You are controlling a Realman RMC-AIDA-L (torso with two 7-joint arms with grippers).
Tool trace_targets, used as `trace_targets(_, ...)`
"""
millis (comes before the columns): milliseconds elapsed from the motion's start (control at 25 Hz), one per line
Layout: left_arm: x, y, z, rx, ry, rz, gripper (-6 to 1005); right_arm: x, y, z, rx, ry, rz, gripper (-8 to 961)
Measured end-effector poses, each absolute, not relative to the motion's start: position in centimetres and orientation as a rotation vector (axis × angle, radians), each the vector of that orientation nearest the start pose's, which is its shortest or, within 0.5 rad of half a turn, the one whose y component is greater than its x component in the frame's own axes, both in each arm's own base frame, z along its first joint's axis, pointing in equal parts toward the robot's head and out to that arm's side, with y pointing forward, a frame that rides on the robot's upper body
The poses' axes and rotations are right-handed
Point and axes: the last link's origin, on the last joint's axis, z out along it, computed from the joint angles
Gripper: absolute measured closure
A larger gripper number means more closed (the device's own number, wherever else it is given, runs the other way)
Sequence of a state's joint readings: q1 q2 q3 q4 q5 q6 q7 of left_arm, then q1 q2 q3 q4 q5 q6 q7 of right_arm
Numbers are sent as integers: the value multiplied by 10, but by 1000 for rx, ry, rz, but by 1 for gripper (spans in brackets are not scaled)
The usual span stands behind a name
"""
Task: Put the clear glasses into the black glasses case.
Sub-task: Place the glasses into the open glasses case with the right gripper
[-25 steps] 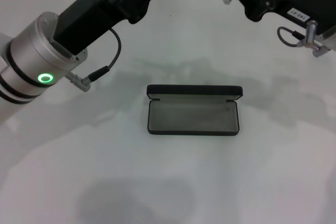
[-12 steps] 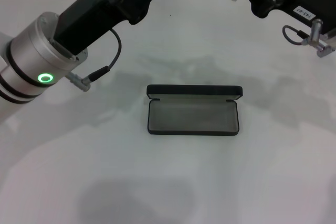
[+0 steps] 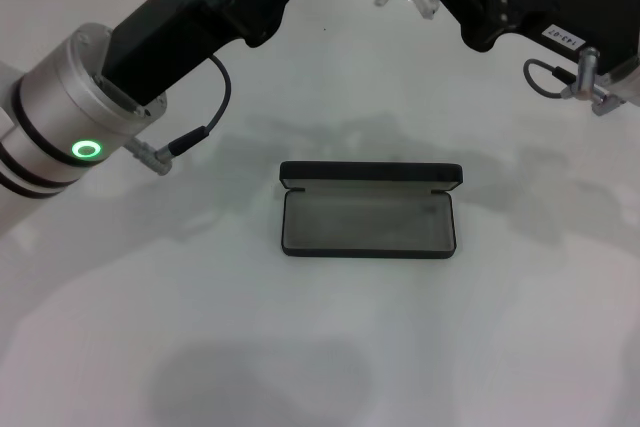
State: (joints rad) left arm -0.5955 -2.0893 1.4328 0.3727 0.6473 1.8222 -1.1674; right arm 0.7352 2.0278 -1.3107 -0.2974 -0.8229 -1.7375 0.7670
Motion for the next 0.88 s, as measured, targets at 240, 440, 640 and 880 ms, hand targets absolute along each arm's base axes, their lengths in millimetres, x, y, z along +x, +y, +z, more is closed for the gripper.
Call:
trace_targets(240,-148,314,1,-2331,-355,-1977,941,136,350,5,-2336,-173,1599,914)
trace_targets(440,-148,313,1,-2331,-355,-1978,941,137,349,6,-2329,-169,1599,914)
trace_targets(640,-148,311,-1,-2352,-351,-1974,941,139,351,7,-2315,-157,1588,914)
trace_targets(880,-159,303,1,-2416,-339,-1934,941,149,363,7,-2288,-136,1461,914)
